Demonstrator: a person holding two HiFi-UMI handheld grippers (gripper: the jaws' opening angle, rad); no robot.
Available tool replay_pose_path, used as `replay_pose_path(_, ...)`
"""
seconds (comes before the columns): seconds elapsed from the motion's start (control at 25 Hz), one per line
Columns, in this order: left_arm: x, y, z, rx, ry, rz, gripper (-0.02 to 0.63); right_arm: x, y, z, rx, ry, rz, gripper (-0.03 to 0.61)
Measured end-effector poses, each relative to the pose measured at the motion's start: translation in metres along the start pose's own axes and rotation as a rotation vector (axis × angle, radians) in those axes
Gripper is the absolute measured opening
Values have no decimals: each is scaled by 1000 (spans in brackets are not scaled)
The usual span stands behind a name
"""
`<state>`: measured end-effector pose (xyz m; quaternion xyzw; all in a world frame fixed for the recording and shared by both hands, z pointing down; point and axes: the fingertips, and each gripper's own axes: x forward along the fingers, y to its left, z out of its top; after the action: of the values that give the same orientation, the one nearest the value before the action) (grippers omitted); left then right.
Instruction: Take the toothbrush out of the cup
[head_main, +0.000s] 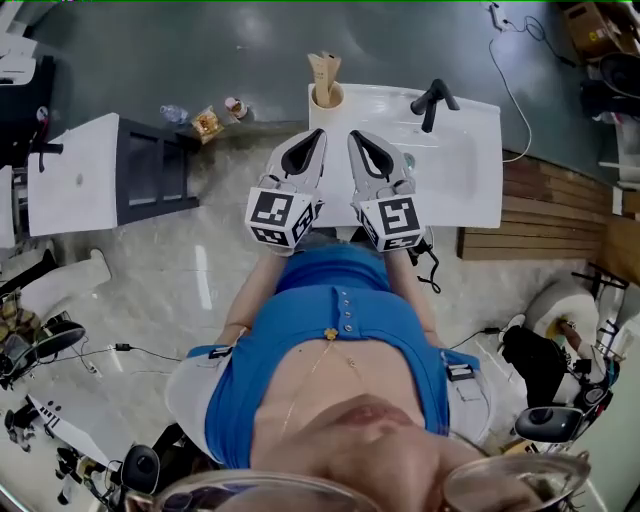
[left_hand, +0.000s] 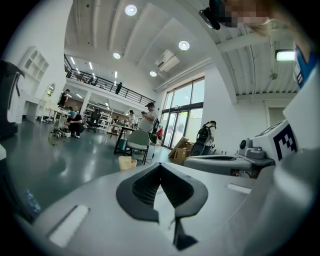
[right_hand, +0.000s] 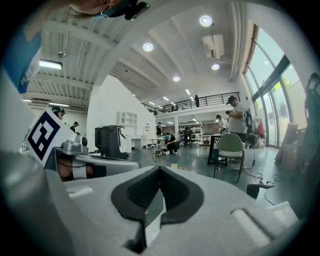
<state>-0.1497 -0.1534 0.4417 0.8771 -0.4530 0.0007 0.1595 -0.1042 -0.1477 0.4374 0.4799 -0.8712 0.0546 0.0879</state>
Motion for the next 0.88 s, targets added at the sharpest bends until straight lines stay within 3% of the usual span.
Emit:
replay_pose_path(0.48,38,-7,3,11,-5,79,2,5,-34,3,-8,3,76,2)
replay_pose_path(0.88,56,-9,-15,53,48,127,2,-7,-52,0,-15,9,96,2)
